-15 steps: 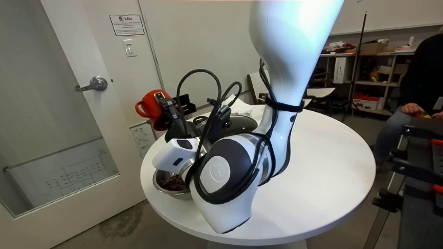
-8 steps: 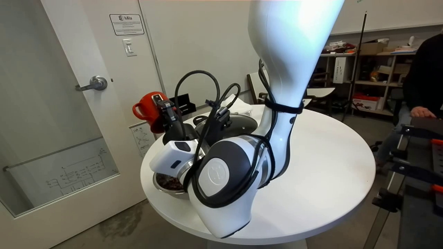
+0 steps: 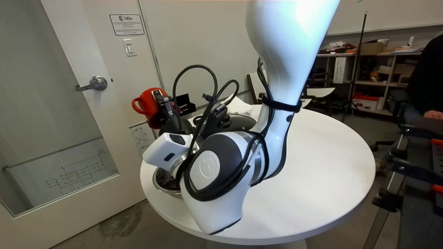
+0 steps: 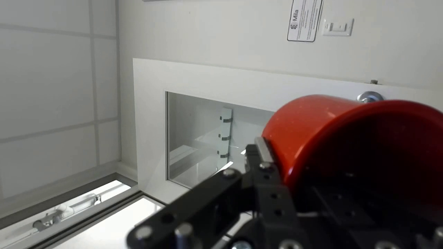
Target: Pour the contents from the orange cup into the silver bowl
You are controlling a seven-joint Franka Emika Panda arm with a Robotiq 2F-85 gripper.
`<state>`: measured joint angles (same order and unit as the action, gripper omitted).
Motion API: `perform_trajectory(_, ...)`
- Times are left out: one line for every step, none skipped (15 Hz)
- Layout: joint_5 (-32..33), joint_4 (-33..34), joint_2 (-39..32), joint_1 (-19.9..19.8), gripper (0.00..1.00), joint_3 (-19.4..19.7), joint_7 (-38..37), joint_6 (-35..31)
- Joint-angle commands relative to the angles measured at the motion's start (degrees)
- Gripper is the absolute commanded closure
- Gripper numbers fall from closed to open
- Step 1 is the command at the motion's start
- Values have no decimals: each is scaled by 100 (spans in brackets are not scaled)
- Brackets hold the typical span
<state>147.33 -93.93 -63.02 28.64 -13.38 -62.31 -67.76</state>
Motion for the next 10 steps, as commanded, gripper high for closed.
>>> perform_trajectory(111, 147, 11, -68, 98, 15, 58, -77)
perform_trajectory(77, 205, -19, -140, 98, -49, 2, -157)
perform_trajectory(4, 223, 18, -205, 98, -119, -49, -210)
perform_trajectory(-36, 218, 60, -242, 98, -169, -120, -251)
perform_trajectory(-65, 185, 134, -260, 98, -203, -171, -245)
perform_trajectory(-110, 152, 208, -291, 98, -253, -223, -251)
perform_trajectory(-157, 125, 276, -328, 98, -304, -275, -294)
perform_trajectory(-226, 105, 345, -361, 98, -354, -299, -329)
perform_trajectory(-335, 46, 453, -422, 98, -439, -311, -449)
perform_trajectory(-433, 6, 547, -473, 98, -508, -348, -579)
